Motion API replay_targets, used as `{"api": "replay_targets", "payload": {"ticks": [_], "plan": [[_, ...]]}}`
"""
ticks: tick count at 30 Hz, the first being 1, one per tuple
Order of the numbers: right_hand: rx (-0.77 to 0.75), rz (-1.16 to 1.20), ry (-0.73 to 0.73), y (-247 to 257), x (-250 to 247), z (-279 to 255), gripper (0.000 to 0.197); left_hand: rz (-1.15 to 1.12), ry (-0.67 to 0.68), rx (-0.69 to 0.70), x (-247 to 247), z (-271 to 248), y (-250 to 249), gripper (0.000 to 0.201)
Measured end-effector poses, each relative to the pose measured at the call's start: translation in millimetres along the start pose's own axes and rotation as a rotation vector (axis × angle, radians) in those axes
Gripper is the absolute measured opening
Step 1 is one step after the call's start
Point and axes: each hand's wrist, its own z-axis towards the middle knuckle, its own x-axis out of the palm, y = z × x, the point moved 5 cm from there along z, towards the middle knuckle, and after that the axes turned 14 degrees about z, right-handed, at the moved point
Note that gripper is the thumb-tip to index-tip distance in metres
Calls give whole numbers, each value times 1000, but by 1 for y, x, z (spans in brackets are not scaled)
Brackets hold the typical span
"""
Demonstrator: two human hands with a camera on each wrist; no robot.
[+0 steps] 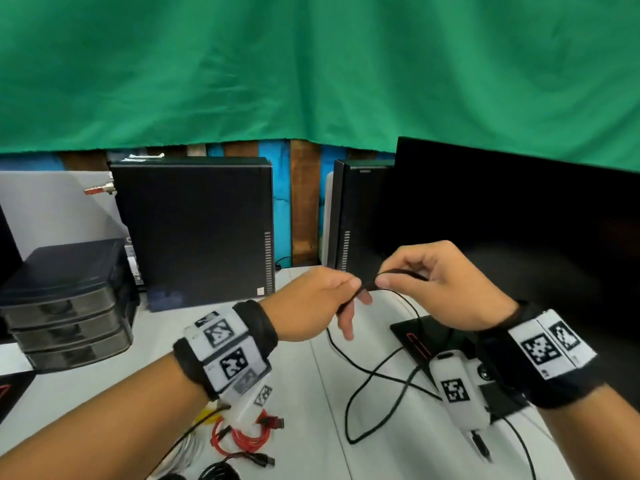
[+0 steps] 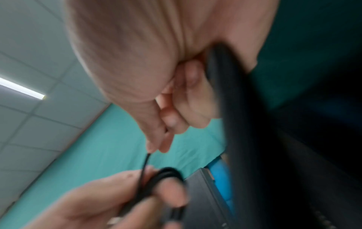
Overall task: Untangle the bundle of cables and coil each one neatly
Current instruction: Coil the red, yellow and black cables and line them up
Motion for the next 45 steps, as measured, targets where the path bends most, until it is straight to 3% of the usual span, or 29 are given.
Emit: {"api": "replay_targets", "payload": {"ticks": [2, 5, 7, 10, 14, 16, 19, 22, 26, 28, 30, 34, 38, 40, 42, 45], "plan": [[-17, -1, -78, -15, -12, 4, 7, -288, 88, 0, -6, -9, -2, 44], [0, 3, -206, -40, -17, 3, 18, -639, -7, -57, -30, -22, -4, 39], [37, -10, -214, -51, -3, 2, 22, -806, -70, -86, -37, -27, -8, 36], [91, -87, -46, -63, 46, -3, 25, -1044, -174, -72, -32, -23, -13, 34], [93, -193, 199, -61, 104, -26, 30, -1255, -446, -94, -40, -13, 5, 37], [76, -184, 236, -47, 110, -34, 33, -1155, -517, -161, -42, -13, 24, 38], [44, -231, 267, -18, 104, -37, 29, -619, -518, -243, -29, -14, 41, 36], [-25, -242, 189, 1, 76, -33, 20, -110, -482, -172, -20, -18, 40, 36], [-114, -287, 94, 13, 43, -22, 19, 323, -289, -77, 0, -19, 31, 27], [-131, -291, 93, 15, 37, -18, 17, 398, -168, -98, 12, -18, 26, 29], [-140, -279, 36, 11, 28, -12, 16, 221, -102, -138, 15, -18, 24, 37], [-98, -146, -163, -21, 11, 1, 21, -441, -79, -126, 7, -22, 10, 51], [-24, -69, -63, -48, 54, -7, 32, -929, -242, -118, 1, -24, 1, 44], [70, -9, -28, -57, 76, -13, 37, -1093, -340, -167, 2, -22, 11, 42], [196, 140, -12, -65, 88, -20, 24, -1214, -418, -213, 2, -24, 26, 39], [299, 318, -56, -70, 86, -31, 21, -1274, -487, -249, -6, -29, 43, 31]]}}
